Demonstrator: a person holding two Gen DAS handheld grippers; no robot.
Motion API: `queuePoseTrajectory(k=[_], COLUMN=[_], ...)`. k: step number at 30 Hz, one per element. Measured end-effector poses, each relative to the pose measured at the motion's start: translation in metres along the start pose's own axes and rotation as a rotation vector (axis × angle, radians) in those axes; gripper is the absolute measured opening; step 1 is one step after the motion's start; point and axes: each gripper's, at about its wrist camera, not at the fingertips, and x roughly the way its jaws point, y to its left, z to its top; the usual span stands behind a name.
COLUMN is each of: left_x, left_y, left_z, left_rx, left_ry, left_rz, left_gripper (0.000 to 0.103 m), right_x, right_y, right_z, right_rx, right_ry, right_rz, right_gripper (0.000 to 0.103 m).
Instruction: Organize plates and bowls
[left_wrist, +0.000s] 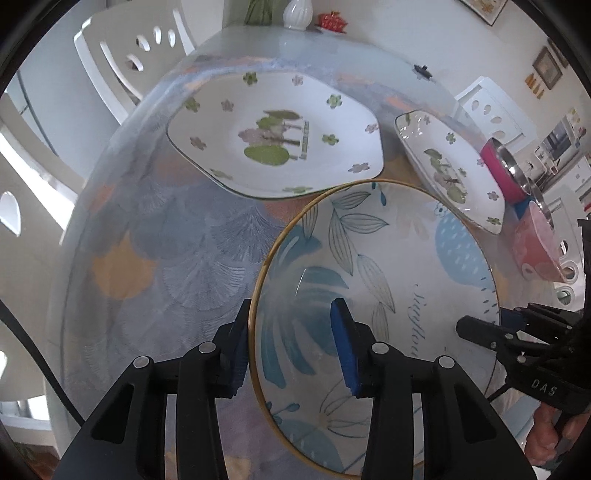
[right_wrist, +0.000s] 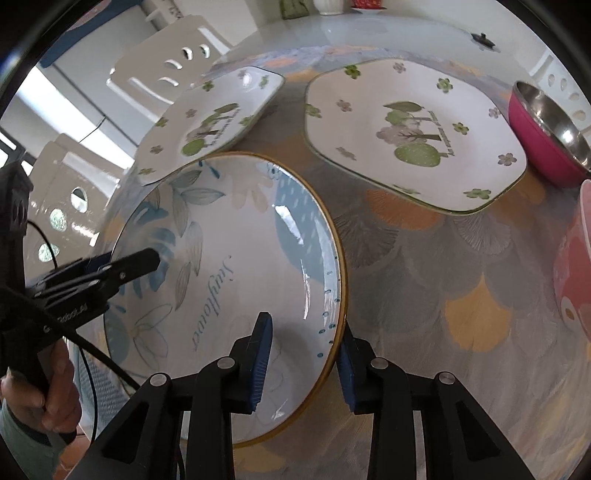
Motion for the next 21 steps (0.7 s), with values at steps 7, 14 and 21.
queuePoseTrajectory(k=[7, 14, 21], left_x=[-0.026, -0.056, -0.081], left_y=[0.009, 0.019, 0.045], left_z=[-0.008, -0.031, -0.06], left_rx=[-0.031, -0.09, -0.145], left_ry=[-0.041, -0.066, -0.08], left_rz=[0.013, 0.036, 0.069], left_gripper=[0.037, 0.037, 0.037], right_x=[-0.016, -0.032, -0.03], right_y=[0.016, 0.034, 0.079], right_z=[-0.01, -0.026, -0.044], right_rx=[-0.028, -0.004, -0.015], right_ry=[-0.005, 0.003, 0.045], right_rz=[-0.008, -0.01, -0.022], right_gripper=[0.032, 0.032, 0.032])
